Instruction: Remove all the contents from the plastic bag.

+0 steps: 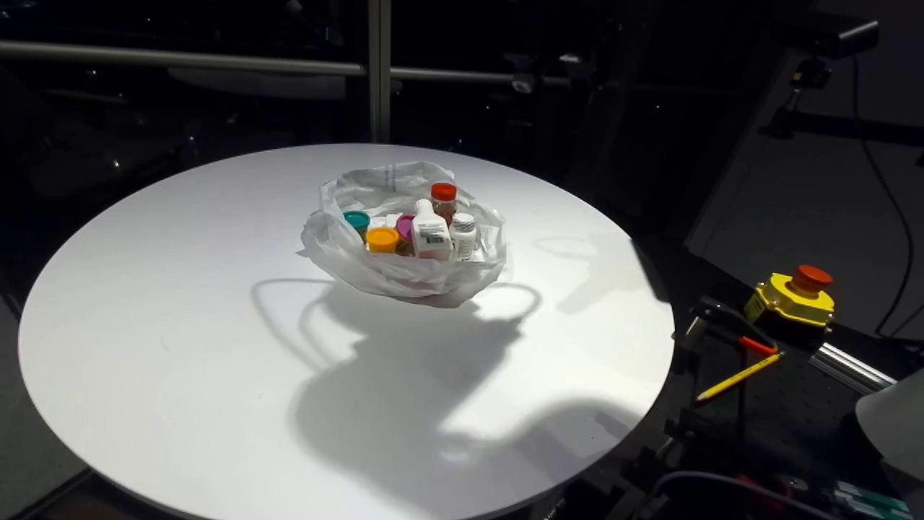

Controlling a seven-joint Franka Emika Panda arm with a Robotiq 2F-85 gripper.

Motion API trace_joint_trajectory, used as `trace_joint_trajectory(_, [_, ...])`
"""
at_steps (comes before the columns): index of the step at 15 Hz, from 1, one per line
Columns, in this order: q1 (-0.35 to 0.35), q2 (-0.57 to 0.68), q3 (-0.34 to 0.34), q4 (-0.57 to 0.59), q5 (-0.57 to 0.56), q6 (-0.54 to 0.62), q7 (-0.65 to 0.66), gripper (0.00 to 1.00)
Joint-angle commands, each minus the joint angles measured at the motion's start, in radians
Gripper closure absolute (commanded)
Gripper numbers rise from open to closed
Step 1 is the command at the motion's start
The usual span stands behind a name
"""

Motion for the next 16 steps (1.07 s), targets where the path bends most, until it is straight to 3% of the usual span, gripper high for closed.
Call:
trace_joint_trajectory(1, [-0.031, 0.184, 0.013, 0.103, -0.013, 0.186, 0.101, 0.0])
trace_joint_trajectory(4, [-0.037, 0.33, 0.005, 0.184, -0.087, 0.285, 0.193, 0.0])
trace_joint_trajectory(8, [-0.004, 0.494, -0.036, 0.31, -0.215, 0.292, 0.332, 0.0])
trace_joint_trajectory(16, [-0.003, 0.707, -0.076, 0.511, -0.174, 0.282, 0.339, 0.0])
